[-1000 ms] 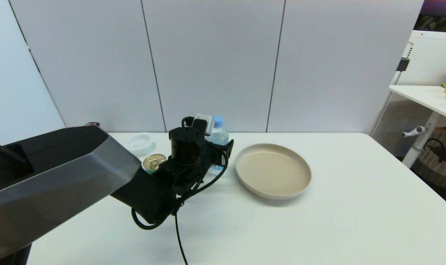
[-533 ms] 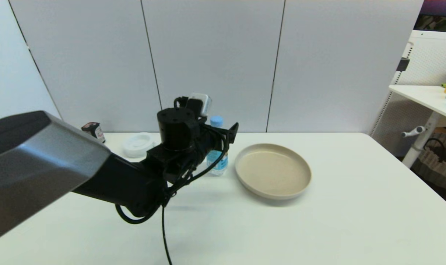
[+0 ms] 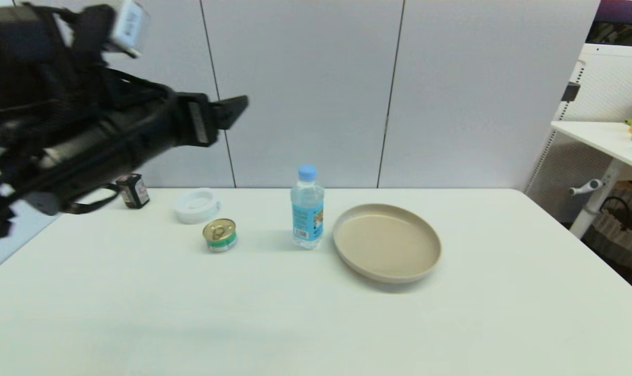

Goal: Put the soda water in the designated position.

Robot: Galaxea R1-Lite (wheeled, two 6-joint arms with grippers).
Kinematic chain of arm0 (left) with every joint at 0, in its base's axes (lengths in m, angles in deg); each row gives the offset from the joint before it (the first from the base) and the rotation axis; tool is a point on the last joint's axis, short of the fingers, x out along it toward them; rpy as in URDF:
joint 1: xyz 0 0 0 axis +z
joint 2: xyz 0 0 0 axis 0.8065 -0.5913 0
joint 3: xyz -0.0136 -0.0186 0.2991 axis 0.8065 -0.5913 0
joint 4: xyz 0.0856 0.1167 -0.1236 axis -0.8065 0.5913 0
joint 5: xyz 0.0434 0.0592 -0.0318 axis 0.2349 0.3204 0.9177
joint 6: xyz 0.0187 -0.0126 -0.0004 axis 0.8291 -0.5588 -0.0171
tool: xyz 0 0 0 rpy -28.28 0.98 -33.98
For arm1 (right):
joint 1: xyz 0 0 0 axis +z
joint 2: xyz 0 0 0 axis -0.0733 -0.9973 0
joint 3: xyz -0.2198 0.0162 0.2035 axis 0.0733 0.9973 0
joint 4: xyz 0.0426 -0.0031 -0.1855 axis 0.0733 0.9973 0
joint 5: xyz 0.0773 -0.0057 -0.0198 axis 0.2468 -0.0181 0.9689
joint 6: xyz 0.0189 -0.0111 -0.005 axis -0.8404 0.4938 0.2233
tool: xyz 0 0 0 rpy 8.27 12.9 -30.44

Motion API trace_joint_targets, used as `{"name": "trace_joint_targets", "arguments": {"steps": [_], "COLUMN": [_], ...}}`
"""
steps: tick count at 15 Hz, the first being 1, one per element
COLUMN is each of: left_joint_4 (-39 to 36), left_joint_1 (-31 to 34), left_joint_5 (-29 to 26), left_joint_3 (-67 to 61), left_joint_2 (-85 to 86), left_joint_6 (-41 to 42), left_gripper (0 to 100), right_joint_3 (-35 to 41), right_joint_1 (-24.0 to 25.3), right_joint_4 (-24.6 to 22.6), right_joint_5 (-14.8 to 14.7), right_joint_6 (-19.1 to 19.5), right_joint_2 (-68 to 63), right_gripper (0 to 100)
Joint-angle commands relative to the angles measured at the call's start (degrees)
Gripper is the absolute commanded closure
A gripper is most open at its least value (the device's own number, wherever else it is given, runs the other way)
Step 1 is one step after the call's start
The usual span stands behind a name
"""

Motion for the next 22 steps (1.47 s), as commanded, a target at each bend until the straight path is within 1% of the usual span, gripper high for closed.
{"name": "trace_joint_targets", "arguments": {"steps": [1,5,7,9,10,12,13,14,15,18,20,22], "left_joint_4": [11.7,11.9,12.2,15.1,17.5,24.7,25.0,25.5,25.8,25.8,29.4,30.1], "left_joint_1": [17.2,21.7,23.1,23.1,23.1,24.1,26.3,27.2,28.4,31.6,31.5,31.5], "left_joint_5": [-1.6,-3.4,-3.4,-3.4,-3.4,-3.6,-7.1,-12.0,-14.5,-14.8,-14.4,-14.1], "left_joint_3": [-10.9,-31.1,-40.2,-48.1,-49.9,-51.1,-52.5,-53.2,-54.3,-58.3,-58.8,-58.7], "left_joint_2": [22.5,37.3,45.1,54.5,59.0,66.5,67.6,69.0,70.0,77.7,82.4,84.2], "left_joint_6": [5.5,4.8,4.7,4.0,3.9,3.4,3.3,3.2,3.2,3.3,3.4,3.3], "left_gripper": [0,0,0,0,0,0,0,0,0,0,0,0], "right_joint_3": [0.1,0.1,0.1,0.1,0.1,0.1,0.1,0.1,0.1,0.1,0.1,0.1], "right_joint_1": [0.0,0.0,0.1,0.0,0.0,0.0,0.0,0.0,0.0,0.0,0.0,0.0], "right_joint_4": [0.0,0.0,0.0,0.0,0.0,0.0,0.0,0.0,0.0,0.0,0.0,0.0], "right_joint_5": [0.0,0.0,0.0,0.0,0.0,0.0,0.0,0.0,0.0,0.0,0.0,0.0], "right_joint_6": [0.0,0.0,0.0,0.0,0.0,0.0,0.0,0.0,0.0,0.0,0.0,0.0], "right_joint_2": [-0.1,-0.1,-0.1,-0.1,-0.1,-0.1,-0.1,-0.1,-0.1,-0.1,-0.1,-0.1], "right_gripper": [0,0,0,0,0,0,0,0,0,0,0,0]}}
